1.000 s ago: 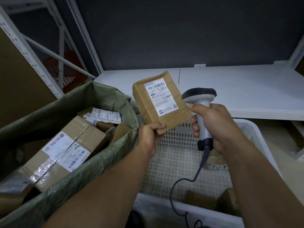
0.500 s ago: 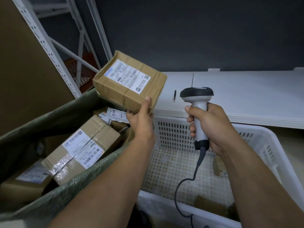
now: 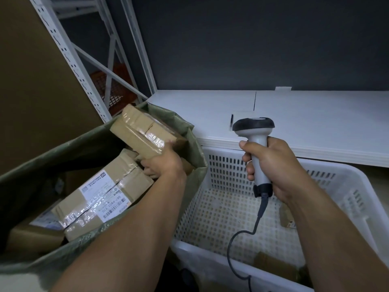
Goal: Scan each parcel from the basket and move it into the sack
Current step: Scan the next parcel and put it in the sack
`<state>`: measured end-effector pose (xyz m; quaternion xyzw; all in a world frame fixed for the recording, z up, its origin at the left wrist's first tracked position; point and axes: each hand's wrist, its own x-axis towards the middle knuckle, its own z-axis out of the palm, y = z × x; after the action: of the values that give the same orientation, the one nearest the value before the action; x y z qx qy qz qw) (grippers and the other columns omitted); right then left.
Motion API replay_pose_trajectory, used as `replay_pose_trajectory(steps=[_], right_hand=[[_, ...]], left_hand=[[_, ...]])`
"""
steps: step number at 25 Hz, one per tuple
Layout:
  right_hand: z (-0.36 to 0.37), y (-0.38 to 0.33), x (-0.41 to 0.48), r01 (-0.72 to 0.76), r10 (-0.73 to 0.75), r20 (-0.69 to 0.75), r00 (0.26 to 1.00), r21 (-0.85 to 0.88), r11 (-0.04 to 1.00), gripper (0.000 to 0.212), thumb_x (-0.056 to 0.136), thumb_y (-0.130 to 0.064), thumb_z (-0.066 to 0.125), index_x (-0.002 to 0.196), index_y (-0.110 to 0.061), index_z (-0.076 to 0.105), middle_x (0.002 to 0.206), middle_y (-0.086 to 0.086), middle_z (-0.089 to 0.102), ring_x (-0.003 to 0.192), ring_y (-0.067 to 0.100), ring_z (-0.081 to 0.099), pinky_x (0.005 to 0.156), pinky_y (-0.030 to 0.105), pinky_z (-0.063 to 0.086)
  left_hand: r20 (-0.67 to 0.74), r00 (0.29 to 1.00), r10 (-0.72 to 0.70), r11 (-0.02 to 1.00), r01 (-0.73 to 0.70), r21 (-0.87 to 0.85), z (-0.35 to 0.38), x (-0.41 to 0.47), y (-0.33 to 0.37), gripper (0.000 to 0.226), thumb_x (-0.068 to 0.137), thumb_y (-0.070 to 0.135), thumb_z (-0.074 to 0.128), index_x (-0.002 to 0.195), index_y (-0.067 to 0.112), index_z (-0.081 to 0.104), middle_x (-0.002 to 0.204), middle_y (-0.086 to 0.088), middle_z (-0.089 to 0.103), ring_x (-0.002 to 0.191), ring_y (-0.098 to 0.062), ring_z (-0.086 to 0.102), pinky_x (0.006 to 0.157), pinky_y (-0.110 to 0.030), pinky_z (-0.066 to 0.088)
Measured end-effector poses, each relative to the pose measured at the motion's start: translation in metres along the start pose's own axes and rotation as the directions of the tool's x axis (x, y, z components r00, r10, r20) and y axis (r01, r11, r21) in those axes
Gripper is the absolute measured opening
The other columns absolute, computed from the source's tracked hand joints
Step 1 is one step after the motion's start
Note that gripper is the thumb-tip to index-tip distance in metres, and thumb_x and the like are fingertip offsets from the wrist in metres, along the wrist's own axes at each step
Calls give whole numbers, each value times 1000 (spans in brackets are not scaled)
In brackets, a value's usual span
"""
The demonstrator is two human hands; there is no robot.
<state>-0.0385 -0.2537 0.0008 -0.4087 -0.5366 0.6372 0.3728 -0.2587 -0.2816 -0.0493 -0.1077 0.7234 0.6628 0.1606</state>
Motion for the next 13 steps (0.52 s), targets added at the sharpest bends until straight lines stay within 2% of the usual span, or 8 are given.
replay_pose_trajectory(steps=[3,5,9,13], right_hand=[[1,1,0,-11,11,0,1000,2,1000,16,95,-20,69,92,-8,59,75,9,61,48,17,52,48,30,48],[2,1,-1,-15,15,3,1000,6,1000,15,95,-20,70,91,-9,59,74,8,61,47,17,51,48,30,48],[0,1,-3,-25,25,-5,1000,11,1000,15,95,-19,69,92,-9,59,74,8,61,47,17,51,47,30,48],[-5,0,-5,-45,45,-22,999,6,999,15,95,-20,70,94,-8,60,75,9,61,46,17,52,47,29,48]], left_hand=[[-68,997,21,1000,-20,14,-5,6,3,74,93,24,68,152,8,28,157,-17,29,146,-34,29,120,-40,22],[-62,995,74,997,-73,11,-7,6,4,67,93,14,61,152,8,31,156,-16,30,144,-35,31,119,-39,24],[69,976,208,977,-204,-67,-3,-7,0,69,89,8,64,151,17,35,150,-9,35,135,-32,40,114,-48,39],[199,942,270,957,-238,-167,4,-30,-5,63,92,-1,59,148,17,37,144,-5,42,129,-25,47,114,-42,41]])
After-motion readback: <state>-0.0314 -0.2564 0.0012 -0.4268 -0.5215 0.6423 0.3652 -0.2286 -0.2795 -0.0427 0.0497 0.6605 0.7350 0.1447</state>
